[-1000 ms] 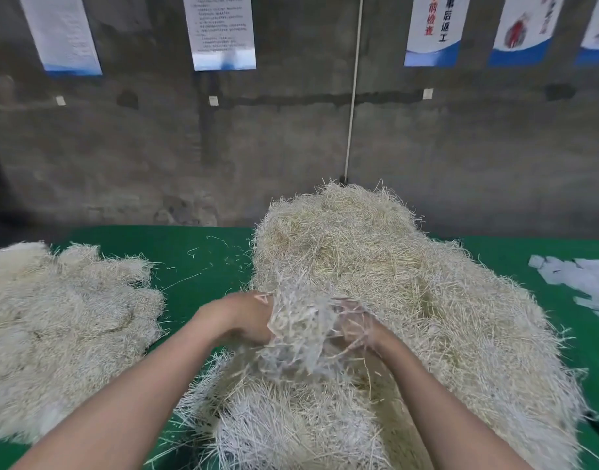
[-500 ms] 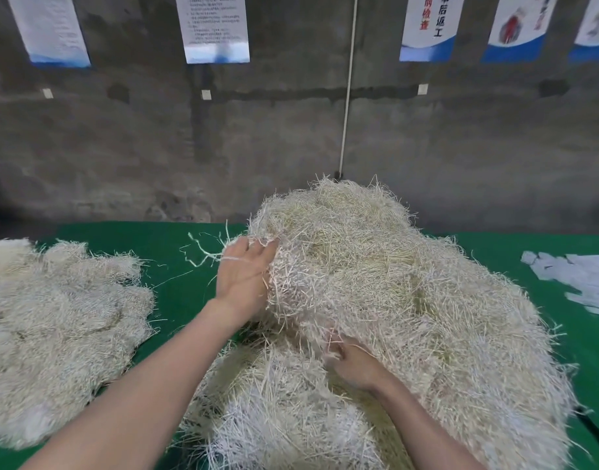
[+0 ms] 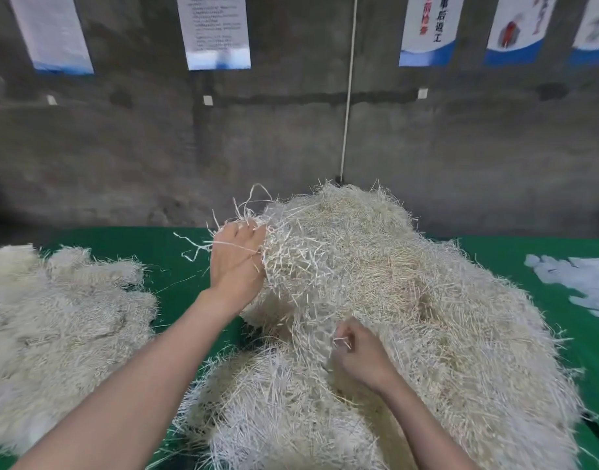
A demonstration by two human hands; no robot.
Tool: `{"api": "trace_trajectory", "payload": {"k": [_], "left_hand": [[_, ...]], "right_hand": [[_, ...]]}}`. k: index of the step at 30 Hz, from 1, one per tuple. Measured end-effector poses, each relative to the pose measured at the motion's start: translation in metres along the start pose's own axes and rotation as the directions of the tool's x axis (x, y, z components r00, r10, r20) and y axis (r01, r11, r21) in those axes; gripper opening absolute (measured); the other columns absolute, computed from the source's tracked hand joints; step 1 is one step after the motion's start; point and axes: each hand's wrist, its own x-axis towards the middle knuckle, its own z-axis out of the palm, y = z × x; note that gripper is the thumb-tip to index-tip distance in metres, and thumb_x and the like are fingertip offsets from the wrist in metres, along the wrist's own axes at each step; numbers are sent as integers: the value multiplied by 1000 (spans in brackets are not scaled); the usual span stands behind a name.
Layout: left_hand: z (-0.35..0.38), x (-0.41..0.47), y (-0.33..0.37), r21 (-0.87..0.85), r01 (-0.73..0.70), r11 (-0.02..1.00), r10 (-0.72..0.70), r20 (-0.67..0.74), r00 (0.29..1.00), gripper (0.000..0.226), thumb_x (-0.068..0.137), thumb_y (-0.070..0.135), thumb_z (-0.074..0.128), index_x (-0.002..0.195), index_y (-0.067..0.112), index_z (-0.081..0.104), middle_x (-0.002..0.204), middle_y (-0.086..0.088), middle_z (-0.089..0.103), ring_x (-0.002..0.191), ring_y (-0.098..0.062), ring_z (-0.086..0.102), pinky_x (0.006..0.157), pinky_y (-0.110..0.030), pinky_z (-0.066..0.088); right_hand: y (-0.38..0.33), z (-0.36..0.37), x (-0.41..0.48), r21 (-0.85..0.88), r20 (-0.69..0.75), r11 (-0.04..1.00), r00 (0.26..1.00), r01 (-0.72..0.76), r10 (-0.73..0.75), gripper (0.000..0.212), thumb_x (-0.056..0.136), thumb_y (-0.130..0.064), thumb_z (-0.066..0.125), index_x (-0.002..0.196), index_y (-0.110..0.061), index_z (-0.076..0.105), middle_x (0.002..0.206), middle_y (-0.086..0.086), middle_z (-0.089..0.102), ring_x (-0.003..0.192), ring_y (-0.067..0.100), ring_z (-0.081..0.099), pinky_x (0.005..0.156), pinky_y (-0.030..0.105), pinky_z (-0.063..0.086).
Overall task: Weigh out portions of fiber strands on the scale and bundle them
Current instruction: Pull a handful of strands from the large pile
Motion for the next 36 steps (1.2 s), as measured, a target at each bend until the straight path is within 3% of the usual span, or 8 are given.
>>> {"api": "trace_trajectory", "payload": {"k": [5, 8, 11, 14, 19, 25, 30, 36], "left_hand": [[-18, -12, 14, -296, 181, 938, -147, 134, 980, 19, 84, 3, 53, 101, 3, 61, 108, -22, 59, 98, -31, 48, 90, -42, 33], [-37, -17, 28, -423, 433, 796, -209, 479, 853, 42, 97, 11, 46, 135, -5, 39, 144, -28, 33, 133, -30, 34, 109, -31, 12], [-57, -5, 26, -751, 615, 239, -350, 524, 776, 18, 91, -4, 48, 75, 2, 55, 78, -14, 57, 62, -11, 57, 66, -23, 52], [-65, -2, 26, -775, 626, -91, -101, 632, 768, 20, 86, -9, 45, 69, -1, 52, 70, -5, 63, 60, -10, 59, 61, -21, 49], [-25, -29, 51, -774, 602, 197, -261, 550, 793, 51, 78, -7, 63, 124, 6, 44, 110, -11, 61, 99, -23, 60, 82, -30, 52], [-38, -3, 19, -475, 485, -734, -167, 819, 549, 9, 81, 2, 48, 85, 5, 55, 106, -23, 60, 96, -37, 61, 89, -57, 48], [-40, -1, 16, -347, 538, -768, -89, 890, 447, 22, 90, 24, 48, 101, 6, 56, 131, -32, 44, 103, -54, 53, 76, -61, 52], [-43, 11, 12, -364, 592, -719, -83, 891, 447, 45, 94, 45, 47, 116, 7, 56, 128, -28, 52, 104, -48, 58, 65, -52, 56]], "right_hand": [[-56, -22, 11, 171, 139, 982, 984, 83, -107, 96, 68, -36, 80, 143, -23, 21, 143, -11, 22, 126, 8, 36, 101, 23, 30], [-71, -9, 21, 212, 225, 971, 961, 112, -160, 54, 80, -27, 72, 126, -20, 46, 118, -7, 57, 92, -7, 61, 71, 6, 47], [-83, 7, 22, 436, 211, 894, 977, -103, 9, 11, 93, -20, 55, 99, -14, 61, 73, -4, 67, 52, 2, 59, 51, 12, 49], [-89, 22, 20, 323, 111, 944, 993, -62, 27, 26, 98, -26, 45, 88, -9, 63, 52, -2, 60, 39, 2, 47, 46, 17, 43], [-100, 52, 16, -69, 29, 973, 976, 219, -217, 24, 90, 2, 43, 72, -9, 53, 65, 0, 52, 53, 11, 49, 44, 16, 41], [-40, 45, 27, -142, 38, 986, 996, 86, -81, 29, 97, -16, 46, 124, -11, 55, 101, -7, 62, 68, 6, 51, 76, 27, 55], [2, 40, 32, -216, 29, 976, 998, -40, 47, 42, 98, -19, 46, 138, -11, 43, 136, 7, 52, 94, 8, 60, 80, 8, 43], [36, 35, 32, -320, 59, 943, 992, -88, 112, 23, 96, -19, 45, 116, -15, 58, 111, 1, 63, 85, 12, 56, 68, 19, 44]]}}
